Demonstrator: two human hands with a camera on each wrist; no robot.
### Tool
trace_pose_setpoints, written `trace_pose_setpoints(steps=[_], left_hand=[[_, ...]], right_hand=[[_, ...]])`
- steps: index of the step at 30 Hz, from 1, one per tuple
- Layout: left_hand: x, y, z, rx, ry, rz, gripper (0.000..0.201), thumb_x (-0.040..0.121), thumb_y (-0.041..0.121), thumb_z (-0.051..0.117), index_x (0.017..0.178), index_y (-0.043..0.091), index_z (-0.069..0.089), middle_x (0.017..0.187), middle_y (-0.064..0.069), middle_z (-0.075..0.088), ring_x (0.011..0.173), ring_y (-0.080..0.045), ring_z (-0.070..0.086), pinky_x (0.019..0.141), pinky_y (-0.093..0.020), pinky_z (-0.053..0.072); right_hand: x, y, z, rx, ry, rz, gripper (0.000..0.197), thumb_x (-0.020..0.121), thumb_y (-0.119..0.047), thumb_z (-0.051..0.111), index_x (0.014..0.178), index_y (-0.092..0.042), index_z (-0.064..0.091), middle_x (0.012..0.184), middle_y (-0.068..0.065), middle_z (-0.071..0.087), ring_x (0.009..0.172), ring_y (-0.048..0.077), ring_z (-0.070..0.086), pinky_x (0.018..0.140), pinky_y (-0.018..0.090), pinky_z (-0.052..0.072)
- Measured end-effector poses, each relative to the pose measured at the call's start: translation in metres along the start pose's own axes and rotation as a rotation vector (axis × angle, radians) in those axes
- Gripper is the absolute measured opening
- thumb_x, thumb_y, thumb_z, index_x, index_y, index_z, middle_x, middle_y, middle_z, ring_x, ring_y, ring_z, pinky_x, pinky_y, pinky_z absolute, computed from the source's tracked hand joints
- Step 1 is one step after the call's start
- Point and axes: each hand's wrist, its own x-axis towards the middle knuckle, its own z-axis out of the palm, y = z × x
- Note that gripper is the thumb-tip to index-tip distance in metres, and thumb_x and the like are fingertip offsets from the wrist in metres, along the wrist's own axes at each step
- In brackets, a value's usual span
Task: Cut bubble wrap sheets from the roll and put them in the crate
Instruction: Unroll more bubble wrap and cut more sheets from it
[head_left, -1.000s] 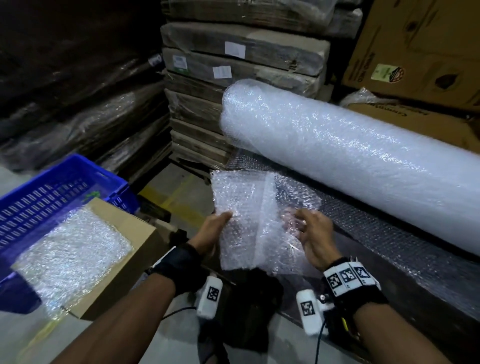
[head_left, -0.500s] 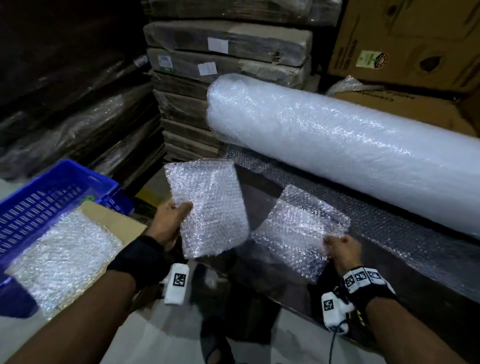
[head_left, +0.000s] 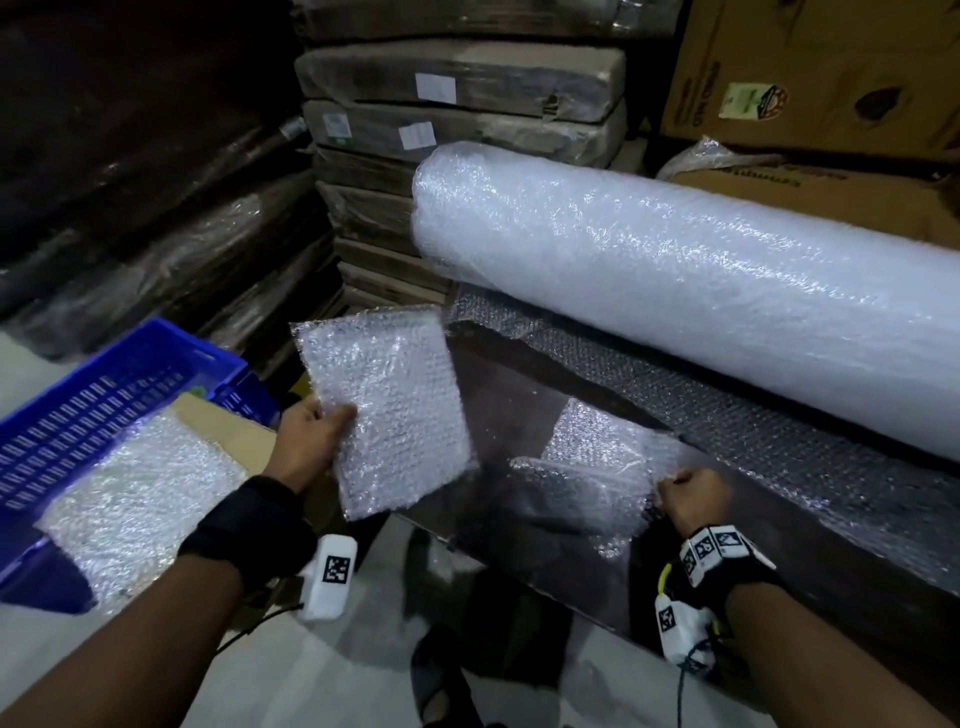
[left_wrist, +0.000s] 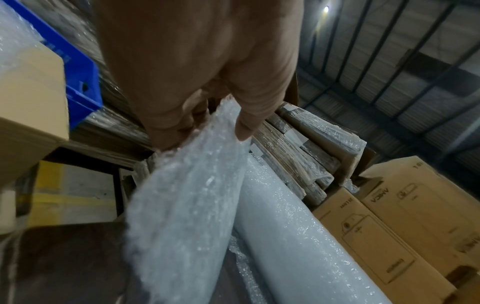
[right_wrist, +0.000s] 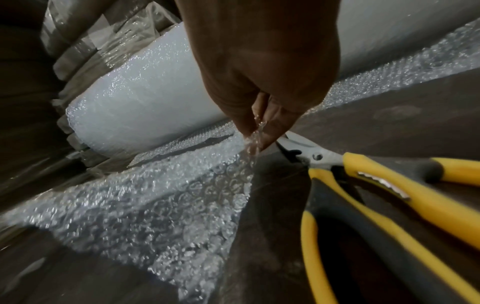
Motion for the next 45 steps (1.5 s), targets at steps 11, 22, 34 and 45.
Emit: trace_pose_setpoints(steps=[11,22,34,45], left_hand=[[-0.034,-0.004,0.003,0.0,-0.015,0.014,0.023,0.092,0.011,0.067,0.111,-0.001,0.065,0.105,-0.018,0.073,0.087,-0.028,0.07,0.083,-0.044,0.057],[-0.093,-0.007,0.017,0.052,-0.004,0.01,0.009,0.096,0.011,0.06,0.1,0.013,0.068,0.099,-0.005,0.075,0.092,-0.023,0.072,0.088,-0.045,0.057],[-0.095,0.001,-0.065,-0.546,-0.044,-0.174,0.053,0.107,0.041,0.033,0.118,0.001,0.066,0.116,-0.017,0.067,0.102,-0.029,0.063,0.081,-0.049,0.058],[0.001,-0.072,-0.242,-0.131,0.324,-0.303,0.076,0.09,0.07,0.052,0.137,0.011,0.048,0.133,-0.004,0.056,0.123,-0.028,0.052,0.108,-0.05,0.04]], right_hand=[[-0.004,-0.007,0.0,-0.12,0.093,-0.032,0.052,0.078,-0.014,0.075,0.117,0.015,0.053,0.123,0.038,0.049,0.113,0.049,0.049,0.094,0.048,0.044],[-0.112,-0.123,0.022,0.411,-0.294,-0.897,0.011,0.085,-0.01,0.068,0.094,-0.011,0.074,0.095,0.003,0.071,0.084,0.008,0.065,0.08,0.018,0.05],[-0.218,-0.262,0.07,0.63,-0.951,-0.64,0.046,0.086,-0.056,0.07,0.102,-0.014,0.07,0.1,0.013,0.073,0.089,0.015,0.067,0.083,0.047,0.055],[-0.242,-0.425,0.137,0.492,-1.023,-0.637,0.011,0.093,-0.005,0.066,0.103,-0.006,0.067,0.09,0.003,0.076,0.073,0.012,0.073,0.059,0.021,0.054]])
